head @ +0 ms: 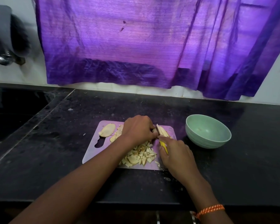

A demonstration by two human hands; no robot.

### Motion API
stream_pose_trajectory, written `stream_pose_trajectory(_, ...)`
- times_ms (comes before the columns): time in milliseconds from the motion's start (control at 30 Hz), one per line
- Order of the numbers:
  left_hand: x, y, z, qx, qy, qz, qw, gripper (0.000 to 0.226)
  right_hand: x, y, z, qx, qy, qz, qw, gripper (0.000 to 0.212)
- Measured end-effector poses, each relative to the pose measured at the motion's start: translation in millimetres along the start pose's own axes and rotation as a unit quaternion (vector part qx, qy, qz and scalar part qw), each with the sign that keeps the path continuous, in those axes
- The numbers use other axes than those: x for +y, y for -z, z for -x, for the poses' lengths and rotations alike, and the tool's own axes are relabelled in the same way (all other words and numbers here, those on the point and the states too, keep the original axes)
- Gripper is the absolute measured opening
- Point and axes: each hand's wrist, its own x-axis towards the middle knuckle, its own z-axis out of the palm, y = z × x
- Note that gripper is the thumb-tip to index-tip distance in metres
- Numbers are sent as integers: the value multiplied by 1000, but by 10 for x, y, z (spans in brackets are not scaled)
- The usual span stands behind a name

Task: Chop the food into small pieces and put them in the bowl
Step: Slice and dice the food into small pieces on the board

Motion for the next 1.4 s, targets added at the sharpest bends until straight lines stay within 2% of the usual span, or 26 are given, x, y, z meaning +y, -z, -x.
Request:
stream_pose_trajectory(367, -10, -16, -15, -12, -8, 3, 1000, 45, 161, -9, 465, 30, -5, -32, 999, 45)
stream_pose_trajectory(600, -10, -2, -7, -7, -5, 8, 1000, 42, 138, 45, 496, 57, -6, -98, 994, 39)
stream_pose_trajectory(767, -36, 64, 6, 14, -22, 18, 999, 33, 106, 1, 326, 54, -22, -91, 994, 51)
stream_pose_trajectory(1167, -25, 64, 32, 33, -24, 30, 999, 27, -67, -49, -6, 33, -15, -7, 999, 43)
stream_pose_trajectory(1400, 4, 18, 54, 34, 3, 26, 999, 24, -202, -23, -87, 3, -26, 20, 999, 23)
